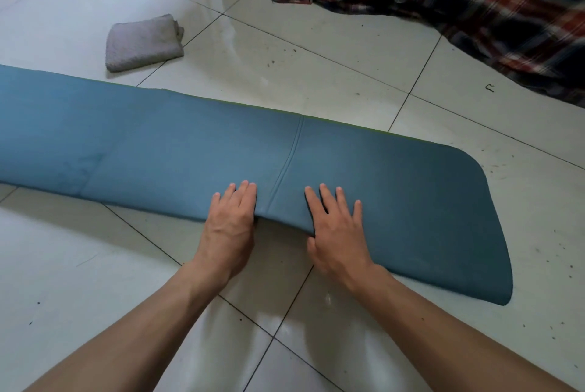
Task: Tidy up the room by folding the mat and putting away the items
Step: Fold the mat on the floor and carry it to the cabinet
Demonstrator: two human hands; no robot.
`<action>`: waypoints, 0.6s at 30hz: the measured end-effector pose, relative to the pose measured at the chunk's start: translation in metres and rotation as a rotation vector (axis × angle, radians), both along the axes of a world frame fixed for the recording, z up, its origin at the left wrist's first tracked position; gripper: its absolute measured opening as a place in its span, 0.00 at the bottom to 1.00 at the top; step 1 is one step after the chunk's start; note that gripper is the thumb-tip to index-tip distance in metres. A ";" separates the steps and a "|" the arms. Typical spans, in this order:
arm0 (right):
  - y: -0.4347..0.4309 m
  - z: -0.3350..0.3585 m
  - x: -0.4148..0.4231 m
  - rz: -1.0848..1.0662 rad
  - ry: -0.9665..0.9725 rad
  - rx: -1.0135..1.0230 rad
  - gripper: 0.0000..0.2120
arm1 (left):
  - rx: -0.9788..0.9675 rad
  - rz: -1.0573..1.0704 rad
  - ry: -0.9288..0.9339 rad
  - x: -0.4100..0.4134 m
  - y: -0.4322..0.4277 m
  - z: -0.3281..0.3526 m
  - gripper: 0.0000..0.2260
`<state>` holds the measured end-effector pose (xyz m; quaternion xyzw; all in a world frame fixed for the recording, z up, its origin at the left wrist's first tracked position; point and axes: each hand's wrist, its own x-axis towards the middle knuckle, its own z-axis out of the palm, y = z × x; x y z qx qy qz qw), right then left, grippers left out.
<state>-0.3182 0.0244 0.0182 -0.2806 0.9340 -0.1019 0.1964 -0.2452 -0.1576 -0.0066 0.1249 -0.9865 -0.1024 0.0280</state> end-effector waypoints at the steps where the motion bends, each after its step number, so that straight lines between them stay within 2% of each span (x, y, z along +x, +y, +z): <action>1: 0.001 0.003 -0.001 -0.020 -0.006 -0.033 0.40 | 0.053 0.004 0.036 -0.003 0.004 0.005 0.28; 6: 0.006 0.008 -0.004 -0.225 -0.106 -0.406 0.41 | 0.311 0.100 0.223 -0.023 0.033 0.031 0.23; 11: 0.021 0.008 -0.009 -0.330 -0.173 -0.680 0.40 | 0.461 0.141 0.258 -0.035 0.071 0.057 0.24; 16: 0.037 0.028 -0.038 -0.266 -0.595 -0.726 0.54 | 0.623 0.095 0.231 -0.039 0.104 0.077 0.26; 17: 0.045 0.033 -0.047 -0.239 -0.692 -0.765 0.51 | 0.649 0.098 0.234 -0.040 0.107 0.080 0.26; 18: 0.050 0.042 -0.054 -0.234 -0.786 -0.818 0.45 | 0.663 0.098 0.237 -0.041 0.108 0.080 0.26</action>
